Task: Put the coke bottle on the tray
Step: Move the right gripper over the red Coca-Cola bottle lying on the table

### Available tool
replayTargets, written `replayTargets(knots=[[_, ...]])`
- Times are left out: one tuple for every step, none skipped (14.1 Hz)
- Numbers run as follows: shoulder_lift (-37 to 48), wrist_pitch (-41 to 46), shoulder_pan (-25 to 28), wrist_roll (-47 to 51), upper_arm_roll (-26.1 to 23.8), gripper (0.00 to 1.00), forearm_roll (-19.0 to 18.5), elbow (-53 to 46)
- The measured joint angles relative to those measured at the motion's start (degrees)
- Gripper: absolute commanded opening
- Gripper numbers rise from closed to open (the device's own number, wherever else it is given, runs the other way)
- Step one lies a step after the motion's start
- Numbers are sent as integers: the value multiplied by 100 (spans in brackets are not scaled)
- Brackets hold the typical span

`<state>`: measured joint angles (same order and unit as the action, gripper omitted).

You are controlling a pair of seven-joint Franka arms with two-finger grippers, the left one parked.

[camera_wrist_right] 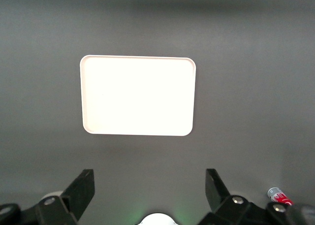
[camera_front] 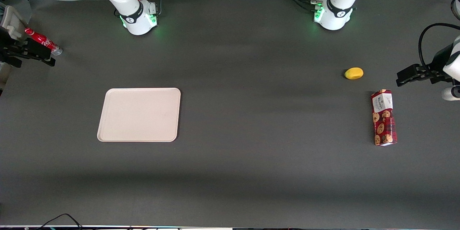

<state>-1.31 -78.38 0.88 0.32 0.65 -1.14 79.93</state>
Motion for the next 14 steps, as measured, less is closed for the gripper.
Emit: replayTargets(knots=[[0,2,-18,4,-27,100,3,-10],[0,4,-18,11,-56,100,4,-18],[0,15,-16,12,-88,100,4,-21],[-1,40,-15,12,-111,100,4,-21],[-1,81,-18,6,-112,100,4,-21],[4,137,-36,-68,-102,100,3,-16],[30,226,-91,-262,-86,100,-16,18],[102,303,-186,-529,-67,100,-91,125],[247,350,-267,-866,2,100,-285,349],[476,364,-308,-1231,132,100,-526,680],[798,361,-324,-1583,312,100,-777,1099],[1165,333,-330,-1945,536,100,-996,1540],[1580,242,-328,-2383,858,100,-1209,2026],[2001,77,-333,-2816,1267,100,-1423,2516]])
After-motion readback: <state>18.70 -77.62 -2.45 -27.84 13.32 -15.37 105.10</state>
